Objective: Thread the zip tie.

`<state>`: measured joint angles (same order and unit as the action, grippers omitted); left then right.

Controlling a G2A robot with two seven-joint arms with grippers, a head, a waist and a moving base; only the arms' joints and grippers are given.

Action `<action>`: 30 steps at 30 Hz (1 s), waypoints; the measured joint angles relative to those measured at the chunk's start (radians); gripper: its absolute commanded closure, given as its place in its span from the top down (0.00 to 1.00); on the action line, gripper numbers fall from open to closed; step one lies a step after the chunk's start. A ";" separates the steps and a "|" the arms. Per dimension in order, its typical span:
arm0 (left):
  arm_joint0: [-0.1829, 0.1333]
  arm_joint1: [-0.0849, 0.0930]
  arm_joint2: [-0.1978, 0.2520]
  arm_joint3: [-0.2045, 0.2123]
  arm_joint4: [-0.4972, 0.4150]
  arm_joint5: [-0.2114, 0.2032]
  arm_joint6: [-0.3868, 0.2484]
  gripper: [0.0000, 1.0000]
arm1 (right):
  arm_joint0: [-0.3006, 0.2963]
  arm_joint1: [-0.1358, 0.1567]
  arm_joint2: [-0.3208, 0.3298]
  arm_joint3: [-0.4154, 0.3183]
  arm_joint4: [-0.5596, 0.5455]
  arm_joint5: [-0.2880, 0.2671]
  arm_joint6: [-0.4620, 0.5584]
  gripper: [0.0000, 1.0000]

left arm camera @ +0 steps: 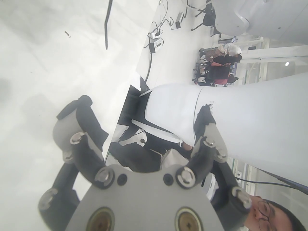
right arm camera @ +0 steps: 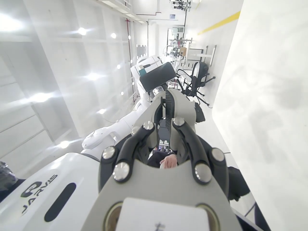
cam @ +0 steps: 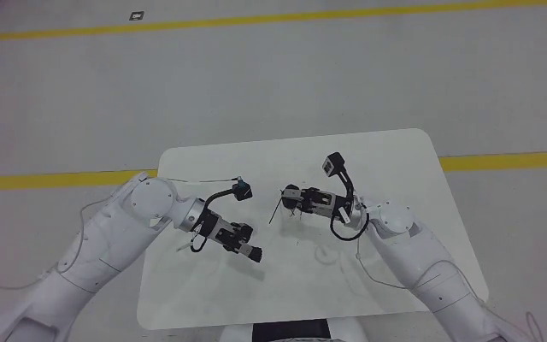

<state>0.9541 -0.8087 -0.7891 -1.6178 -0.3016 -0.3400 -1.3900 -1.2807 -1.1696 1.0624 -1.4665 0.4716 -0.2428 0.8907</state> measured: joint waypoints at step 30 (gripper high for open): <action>0.220 -0.058 -0.247 0.007 -0.142 0.000 0.266 1.00 | -0.094 -0.031 0.050 0.039 0.212 -0.097 -0.175 0.00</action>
<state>1.1737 -0.8666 -1.0364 -1.6108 -0.4436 -0.3400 -1.1242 -1.3744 -1.2001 1.1128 -1.4279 0.6837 -0.3400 0.7154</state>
